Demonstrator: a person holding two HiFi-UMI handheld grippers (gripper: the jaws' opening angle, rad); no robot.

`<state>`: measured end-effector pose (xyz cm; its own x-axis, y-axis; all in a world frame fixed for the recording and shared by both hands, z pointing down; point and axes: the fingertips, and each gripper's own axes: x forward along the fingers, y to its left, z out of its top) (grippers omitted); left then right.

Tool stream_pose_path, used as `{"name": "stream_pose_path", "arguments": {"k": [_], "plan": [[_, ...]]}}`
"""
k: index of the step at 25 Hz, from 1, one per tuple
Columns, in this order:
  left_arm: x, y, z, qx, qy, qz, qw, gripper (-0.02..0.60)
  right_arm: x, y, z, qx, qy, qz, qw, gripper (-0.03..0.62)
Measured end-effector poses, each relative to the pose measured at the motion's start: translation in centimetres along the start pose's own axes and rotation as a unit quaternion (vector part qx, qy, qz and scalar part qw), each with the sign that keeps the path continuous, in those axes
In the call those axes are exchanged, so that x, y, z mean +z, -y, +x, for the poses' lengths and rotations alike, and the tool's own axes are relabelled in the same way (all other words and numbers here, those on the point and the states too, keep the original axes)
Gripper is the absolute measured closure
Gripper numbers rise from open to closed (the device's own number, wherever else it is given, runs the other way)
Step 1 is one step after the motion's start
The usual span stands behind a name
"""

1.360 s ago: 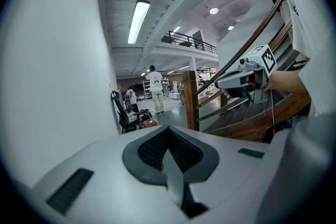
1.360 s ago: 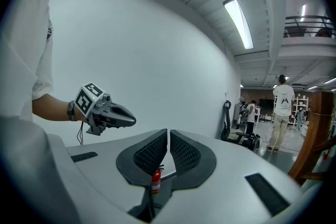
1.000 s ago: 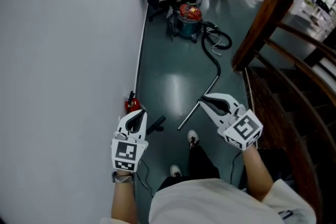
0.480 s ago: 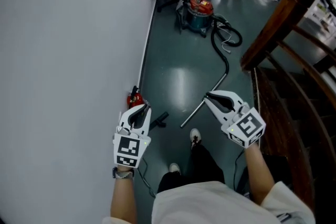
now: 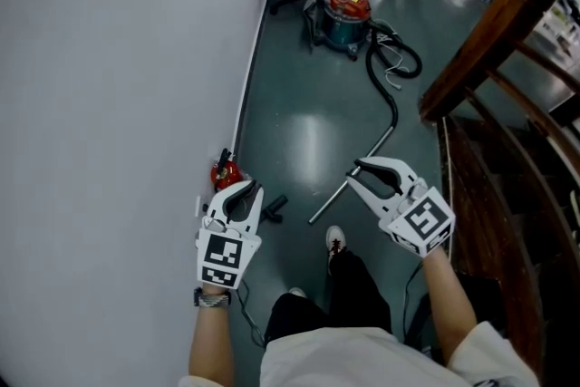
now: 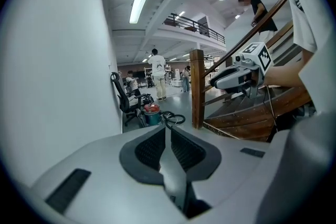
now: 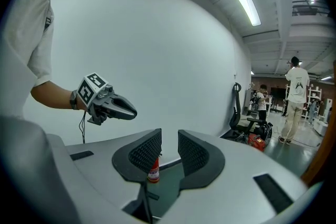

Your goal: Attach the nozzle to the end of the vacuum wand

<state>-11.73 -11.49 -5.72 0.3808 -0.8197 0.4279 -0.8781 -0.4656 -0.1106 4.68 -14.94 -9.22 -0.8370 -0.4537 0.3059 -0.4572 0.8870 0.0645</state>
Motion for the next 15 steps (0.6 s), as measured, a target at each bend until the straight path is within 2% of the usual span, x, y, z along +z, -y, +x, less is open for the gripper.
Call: {"name": "stream_pose_path", "arguments": {"k": [15], "plan": [[-7.7,0.0,6.8,-0.016,-0.004,0.014,0.9998,0.542,-9.8,1.3,5.7,0.018,-0.012,-0.008,1.0,0.493]]}}
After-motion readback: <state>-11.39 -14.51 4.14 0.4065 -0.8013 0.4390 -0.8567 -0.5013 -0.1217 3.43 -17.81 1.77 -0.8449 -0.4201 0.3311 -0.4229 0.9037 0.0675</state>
